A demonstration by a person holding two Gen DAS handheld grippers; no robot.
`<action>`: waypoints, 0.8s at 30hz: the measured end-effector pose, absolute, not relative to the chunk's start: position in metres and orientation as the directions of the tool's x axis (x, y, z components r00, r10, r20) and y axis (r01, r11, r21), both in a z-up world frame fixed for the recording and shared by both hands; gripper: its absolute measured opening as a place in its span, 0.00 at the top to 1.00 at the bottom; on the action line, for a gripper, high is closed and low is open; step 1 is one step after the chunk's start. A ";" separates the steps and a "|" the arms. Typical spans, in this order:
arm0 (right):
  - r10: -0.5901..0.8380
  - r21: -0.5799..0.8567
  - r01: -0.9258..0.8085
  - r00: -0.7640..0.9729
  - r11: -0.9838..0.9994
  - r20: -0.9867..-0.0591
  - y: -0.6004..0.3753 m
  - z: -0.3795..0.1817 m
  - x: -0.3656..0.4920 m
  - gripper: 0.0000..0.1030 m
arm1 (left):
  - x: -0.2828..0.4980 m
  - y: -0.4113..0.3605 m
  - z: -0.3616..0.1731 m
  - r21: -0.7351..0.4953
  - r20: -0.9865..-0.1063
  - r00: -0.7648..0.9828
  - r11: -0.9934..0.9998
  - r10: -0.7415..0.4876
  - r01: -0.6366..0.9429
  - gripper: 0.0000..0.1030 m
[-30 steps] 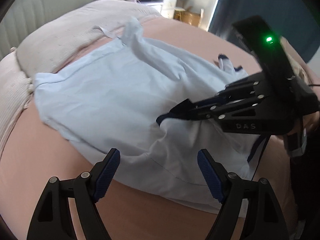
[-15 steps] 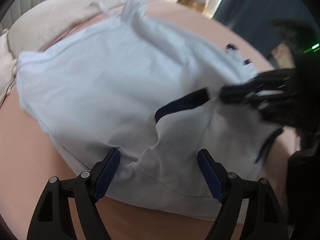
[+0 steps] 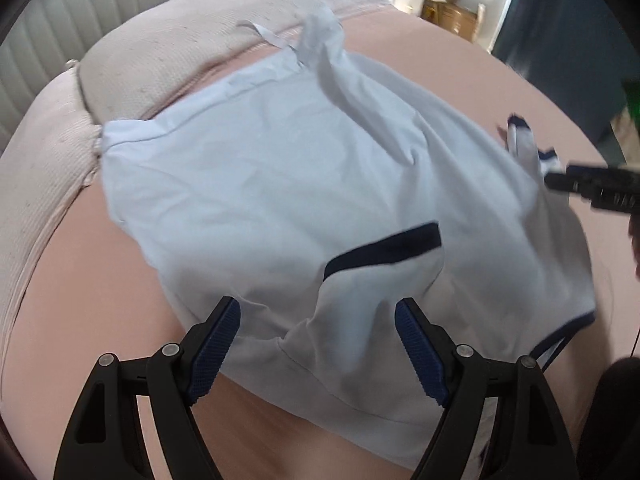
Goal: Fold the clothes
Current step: 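Release the folded sleeve with the left gripper and withdraw both grippers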
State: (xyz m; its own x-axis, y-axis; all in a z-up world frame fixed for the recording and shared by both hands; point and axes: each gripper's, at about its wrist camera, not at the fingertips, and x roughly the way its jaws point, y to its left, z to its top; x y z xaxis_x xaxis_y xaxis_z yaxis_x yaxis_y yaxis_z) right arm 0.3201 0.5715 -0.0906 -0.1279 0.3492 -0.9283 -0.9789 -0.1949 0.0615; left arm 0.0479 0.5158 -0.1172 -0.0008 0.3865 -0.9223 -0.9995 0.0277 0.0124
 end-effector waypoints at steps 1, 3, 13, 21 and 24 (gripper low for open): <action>0.337 0.074 -0.980 -0.134 -0.186 -0.932 0.573 -0.093 0.325 0.23 | 0.051 0.515 -0.115 0.026 -0.922 -0.015 0.023 0.386 -0.999 0.23; 0.312 0.098 -0.981 -0.147 -0.169 -0.938 0.575 -0.098 0.333 0.23 | 0.059 0.514 -0.112 0.053 -0.924 -0.040 0.024 0.380 -0.998 0.23; 0.256 0.198 -0.976 -0.214 -0.086 -0.943 0.591 -0.112 0.385 0.23 | 0.113 0.535 -0.102 0.119 -0.934 -0.068 0.126 0.350 -0.985 0.23; 0.230 0.248 -0.969 -0.243 -0.005 -0.943 0.602 -0.123 0.415 0.23 | 0.154 0.562 -0.102 0.116 -0.943 -0.040 0.212 0.330 -0.970 0.23; 0.215 0.265 -0.964 -0.257 0.008 -0.942 0.606 -0.126 0.418 0.23 | 0.167 0.578 -0.102 0.109 -0.945 -0.026 0.238 0.327 -0.965 0.23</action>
State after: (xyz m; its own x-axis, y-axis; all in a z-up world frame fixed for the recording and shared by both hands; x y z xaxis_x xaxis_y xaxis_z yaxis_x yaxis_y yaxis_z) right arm 0.4184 0.6056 -0.1260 -0.2567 0.2152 -0.9422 -0.9643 0.0079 0.2645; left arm 0.1666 0.5776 -0.1017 -0.0261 0.3269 -0.9447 -0.9652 0.2379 0.1089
